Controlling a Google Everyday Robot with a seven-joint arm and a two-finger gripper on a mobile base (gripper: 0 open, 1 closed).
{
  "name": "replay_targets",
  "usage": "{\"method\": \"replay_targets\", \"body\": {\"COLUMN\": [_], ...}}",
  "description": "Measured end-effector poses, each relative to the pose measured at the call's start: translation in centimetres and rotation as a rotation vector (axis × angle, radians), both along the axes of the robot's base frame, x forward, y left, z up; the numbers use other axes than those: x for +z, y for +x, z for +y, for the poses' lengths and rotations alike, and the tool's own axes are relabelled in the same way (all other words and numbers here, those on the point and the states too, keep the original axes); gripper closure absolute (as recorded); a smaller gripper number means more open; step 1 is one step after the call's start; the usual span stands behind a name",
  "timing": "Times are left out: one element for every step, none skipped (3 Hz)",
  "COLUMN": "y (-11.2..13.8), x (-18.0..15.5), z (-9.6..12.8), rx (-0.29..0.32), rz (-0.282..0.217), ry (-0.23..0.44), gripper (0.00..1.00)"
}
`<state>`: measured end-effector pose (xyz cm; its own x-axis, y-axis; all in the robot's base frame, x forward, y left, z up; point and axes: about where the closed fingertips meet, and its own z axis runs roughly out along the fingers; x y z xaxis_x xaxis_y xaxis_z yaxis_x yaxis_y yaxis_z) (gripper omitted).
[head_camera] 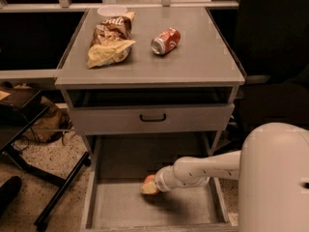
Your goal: Place orange into middle drawer
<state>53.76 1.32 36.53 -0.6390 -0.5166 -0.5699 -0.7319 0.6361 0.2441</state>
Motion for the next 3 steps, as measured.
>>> {"method": "replay_targets", "body": {"y": [0.0, 0.0, 0.0], "x": [0.0, 0.0, 0.0], "z": [0.0, 0.0, 0.01], "rx": [0.0, 0.0, 0.0], "rz": [0.0, 0.0, 0.0], "ry": [0.0, 0.0, 0.0], "gripper": [0.81, 0.59, 0.35]}}
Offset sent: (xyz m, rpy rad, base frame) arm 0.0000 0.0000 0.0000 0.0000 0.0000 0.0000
